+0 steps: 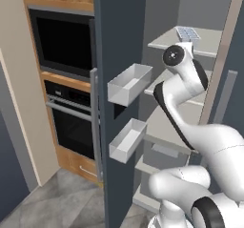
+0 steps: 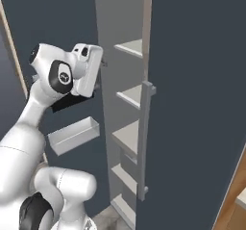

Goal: The ice cube tray has been filled with water. Take the tray and place it in the freezer to make ice. Close the freezer door after placing the tray.

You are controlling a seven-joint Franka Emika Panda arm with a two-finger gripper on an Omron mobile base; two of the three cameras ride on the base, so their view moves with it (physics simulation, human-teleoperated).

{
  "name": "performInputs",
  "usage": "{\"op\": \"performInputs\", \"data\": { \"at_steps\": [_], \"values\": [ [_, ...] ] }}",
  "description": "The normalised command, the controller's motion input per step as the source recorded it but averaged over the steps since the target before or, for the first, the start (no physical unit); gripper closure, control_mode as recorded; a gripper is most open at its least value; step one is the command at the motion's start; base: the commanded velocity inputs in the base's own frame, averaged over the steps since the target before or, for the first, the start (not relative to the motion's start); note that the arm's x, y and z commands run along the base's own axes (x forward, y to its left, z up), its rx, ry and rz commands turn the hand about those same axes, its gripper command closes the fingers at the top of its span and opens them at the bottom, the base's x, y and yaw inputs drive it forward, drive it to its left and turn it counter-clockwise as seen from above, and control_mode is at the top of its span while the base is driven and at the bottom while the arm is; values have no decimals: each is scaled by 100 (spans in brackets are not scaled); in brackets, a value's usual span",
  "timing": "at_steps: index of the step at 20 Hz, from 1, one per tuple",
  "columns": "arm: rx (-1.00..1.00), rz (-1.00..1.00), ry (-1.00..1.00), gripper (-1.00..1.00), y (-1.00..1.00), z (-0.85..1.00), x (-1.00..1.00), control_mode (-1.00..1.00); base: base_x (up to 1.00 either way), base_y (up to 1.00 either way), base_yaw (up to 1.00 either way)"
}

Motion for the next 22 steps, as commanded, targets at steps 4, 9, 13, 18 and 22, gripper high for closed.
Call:
{"op": "performInputs", "data": {
  "at_steps": [4,9,13,18,22],
  "values": [
    [0,0,0,-100,0,0,0,100,-48,41,-26],
    [0,0,0,-100,0,0,0,100,-41,29,-37],
    [0,0,0,-100,0,0,0,100,-36,43,-44],
    [0,0,0,-100,0,0,0,100,-24,67,-45],
    [0,0,0,-100,0,0,0,100,-31,83,-43]
  ]
}}
